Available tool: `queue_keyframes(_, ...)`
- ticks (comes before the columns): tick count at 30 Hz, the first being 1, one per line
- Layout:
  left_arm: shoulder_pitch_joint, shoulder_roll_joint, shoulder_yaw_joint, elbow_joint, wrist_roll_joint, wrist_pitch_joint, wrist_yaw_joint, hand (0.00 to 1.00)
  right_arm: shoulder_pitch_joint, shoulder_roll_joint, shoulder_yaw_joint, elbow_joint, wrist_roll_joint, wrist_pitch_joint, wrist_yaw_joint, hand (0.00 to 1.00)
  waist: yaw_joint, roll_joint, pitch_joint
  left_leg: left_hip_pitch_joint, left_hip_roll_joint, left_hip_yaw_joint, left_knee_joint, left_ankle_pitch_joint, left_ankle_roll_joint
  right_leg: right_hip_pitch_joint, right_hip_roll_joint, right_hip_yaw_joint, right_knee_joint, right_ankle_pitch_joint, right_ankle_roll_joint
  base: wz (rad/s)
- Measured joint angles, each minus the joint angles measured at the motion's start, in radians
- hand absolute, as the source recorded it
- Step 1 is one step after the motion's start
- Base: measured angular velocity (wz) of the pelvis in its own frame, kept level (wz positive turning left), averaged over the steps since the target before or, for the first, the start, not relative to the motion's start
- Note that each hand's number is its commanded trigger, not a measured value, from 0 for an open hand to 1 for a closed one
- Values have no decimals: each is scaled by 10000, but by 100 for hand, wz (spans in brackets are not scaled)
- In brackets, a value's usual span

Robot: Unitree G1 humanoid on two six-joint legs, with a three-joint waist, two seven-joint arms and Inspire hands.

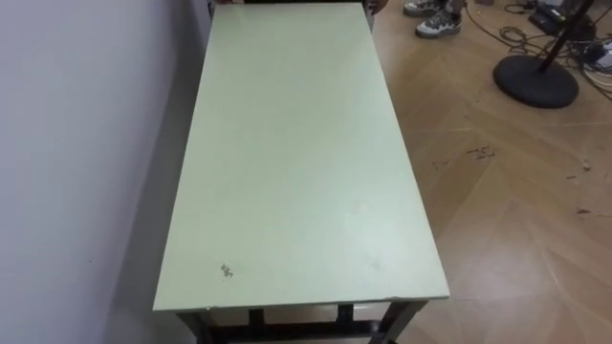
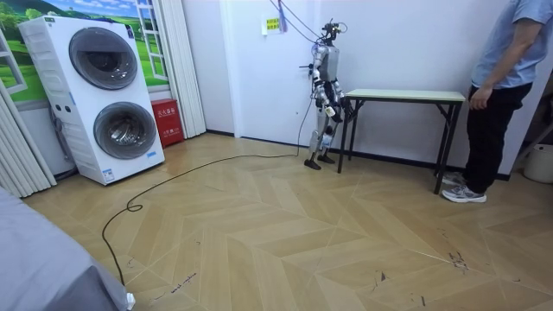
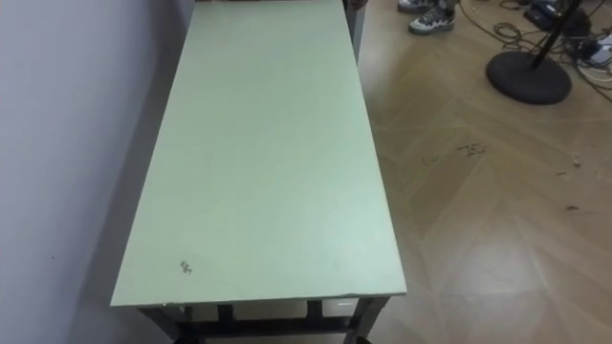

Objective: Move table with human

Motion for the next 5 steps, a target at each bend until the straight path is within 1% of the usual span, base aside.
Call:
queue_keyframes(1, 25, -1, 133, 180, 104, 2, 212, 0, -27, 42, -118, 266, 5, -3, -129, 0, -11, 10, -29, 102, -11, -2, -62, -5, 5, 102, -3, 7, -83, 0, 0, 0)
queue_keyframes(3, 299, -26, 390, 312, 334, 9, 536, 0, -51, 63, -219, 551, -21, 5, -383, 0, 6, -13, -16, 126, -11, -14, -85, -5, 5, 122, -4, -5, -81, 0, 0, 2)
queue_keyframes(5, 440, -119, 732, 655, 774, 7, 953, 0, -44, 76, -214, 963, -102, 15, -684, 0, 50, -43, -9, 104, -8, -21, -84, -8, 5, 119, -8, -191, -83, 0, 0, 6)
